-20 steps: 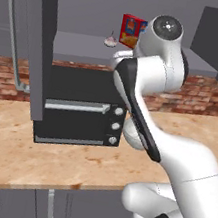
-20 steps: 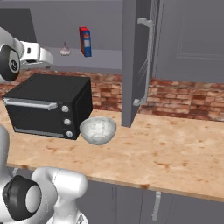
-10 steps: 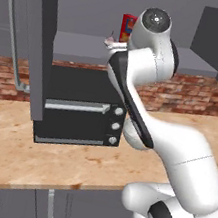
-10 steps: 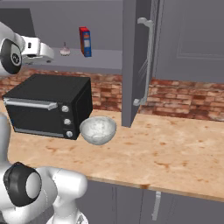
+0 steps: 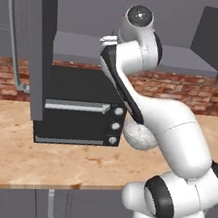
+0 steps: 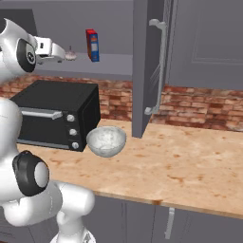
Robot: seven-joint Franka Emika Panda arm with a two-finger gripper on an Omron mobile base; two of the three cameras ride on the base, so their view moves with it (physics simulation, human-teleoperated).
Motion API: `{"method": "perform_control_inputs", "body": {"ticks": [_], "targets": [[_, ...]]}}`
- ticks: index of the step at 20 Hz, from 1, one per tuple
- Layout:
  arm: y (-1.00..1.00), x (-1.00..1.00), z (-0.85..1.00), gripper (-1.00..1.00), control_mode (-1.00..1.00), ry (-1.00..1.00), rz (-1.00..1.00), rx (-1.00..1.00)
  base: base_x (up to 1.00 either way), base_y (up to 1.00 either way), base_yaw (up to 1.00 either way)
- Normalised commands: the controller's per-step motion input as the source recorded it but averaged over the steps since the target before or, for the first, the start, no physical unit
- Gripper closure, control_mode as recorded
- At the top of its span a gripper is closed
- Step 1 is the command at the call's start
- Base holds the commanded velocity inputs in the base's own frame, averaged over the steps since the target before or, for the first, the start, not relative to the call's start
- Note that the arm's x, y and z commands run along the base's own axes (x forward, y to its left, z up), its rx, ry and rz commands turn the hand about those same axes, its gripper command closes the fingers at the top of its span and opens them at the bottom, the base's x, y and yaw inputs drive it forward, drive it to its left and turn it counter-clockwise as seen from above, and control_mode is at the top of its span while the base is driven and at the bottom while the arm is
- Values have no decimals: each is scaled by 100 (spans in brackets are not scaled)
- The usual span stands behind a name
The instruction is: Pick the garlic from the cabinet and place it in the bowl. Then pick the bowl and place it in the sink. Then turn on the sink facuet.
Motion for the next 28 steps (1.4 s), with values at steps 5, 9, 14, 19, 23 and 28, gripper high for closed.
{"method": "perform_control_inputs", "body": {"ticks": [5, 9, 14, 19, 23, 28], "targets": [[1, 58, 0, -100, -100, -1, 0, 7, 0, 0, 0], [8, 68, 0, -100, -100, 0, 0, 3, 0, 0, 0], [12, 41, -1, -100, -100, 0, 0, 0, 0, 0, 0], [15, 46, -9, -100, -100, 0, 0, 0, 0, 0, 0], [3, 46, -9, -100, -100, 0, 0, 0, 0, 0, 0], [0, 36, -9, -100, -100, 1, -2, 0, 0, 0, 0]]}}
